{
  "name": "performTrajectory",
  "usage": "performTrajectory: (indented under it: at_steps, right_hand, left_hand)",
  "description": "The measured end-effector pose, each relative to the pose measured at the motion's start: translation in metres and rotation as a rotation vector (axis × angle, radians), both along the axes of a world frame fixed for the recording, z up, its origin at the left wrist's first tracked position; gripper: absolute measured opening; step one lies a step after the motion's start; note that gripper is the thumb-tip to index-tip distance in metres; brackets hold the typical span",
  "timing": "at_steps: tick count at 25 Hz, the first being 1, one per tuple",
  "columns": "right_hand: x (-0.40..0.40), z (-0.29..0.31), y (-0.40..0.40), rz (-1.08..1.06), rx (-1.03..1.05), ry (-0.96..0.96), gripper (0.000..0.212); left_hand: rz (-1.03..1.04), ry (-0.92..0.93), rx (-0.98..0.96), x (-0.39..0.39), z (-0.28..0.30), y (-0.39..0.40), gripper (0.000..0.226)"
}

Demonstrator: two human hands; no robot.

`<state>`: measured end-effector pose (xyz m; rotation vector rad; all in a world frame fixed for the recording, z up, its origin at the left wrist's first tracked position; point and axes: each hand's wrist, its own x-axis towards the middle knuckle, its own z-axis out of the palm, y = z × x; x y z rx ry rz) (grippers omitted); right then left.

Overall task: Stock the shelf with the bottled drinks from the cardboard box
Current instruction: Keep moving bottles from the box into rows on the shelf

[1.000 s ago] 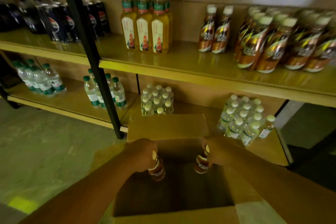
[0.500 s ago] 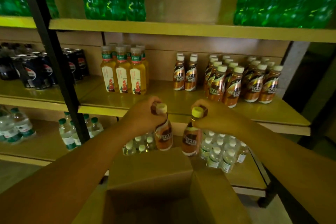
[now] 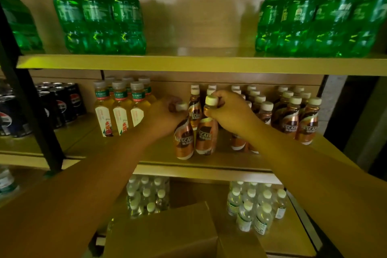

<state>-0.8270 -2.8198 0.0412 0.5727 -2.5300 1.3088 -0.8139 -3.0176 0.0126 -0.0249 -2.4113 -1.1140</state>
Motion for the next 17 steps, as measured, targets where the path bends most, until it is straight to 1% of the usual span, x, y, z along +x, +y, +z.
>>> performTrajectory:
  at_steps: [4, 6, 9, 11, 14, 16, 17]
  right_hand:
    - [-0.032, -0.025, -0.011, -0.048, 0.027, 0.006, 0.035]
    - [-0.044, -0.037, -0.013, -0.085, 0.050, 0.029, 0.033]
    - [-0.055, -0.048, -0.014, -0.112, 0.045, 0.054, 0.037]
    - [-0.057, -0.053, -0.016, -0.109, 0.030, 0.049, 0.048]
    - [-0.047, -0.072, -0.021, -0.123, -0.063, 0.002, 0.064]
    - [-0.040, -0.091, -0.023, -0.214, -0.068, -0.043, 0.076]
    - [-0.038, -0.100, -0.024, -0.250, -0.039, -0.065, 0.077]
  left_hand:
    - [-0.019, -0.016, -0.026, -0.033, -0.008, -0.005, 0.018]
    - [-0.063, -0.001, -0.017, -0.044, -0.012, -0.007, 0.018]
    - [-0.124, 0.017, 0.015, -0.052, -0.018, -0.010, 0.027]
    - [-0.146, 0.053, 0.026, -0.052, -0.024, -0.012, 0.033]
    - [-0.167, 0.129, 0.078, -0.044, -0.038, -0.010, 0.042]
    - [-0.176, 0.098, 0.137, -0.040, -0.054, -0.010, 0.052]
    - [-0.167, 0.062, 0.148, -0.037, -0.064, -0.009, 0.057]
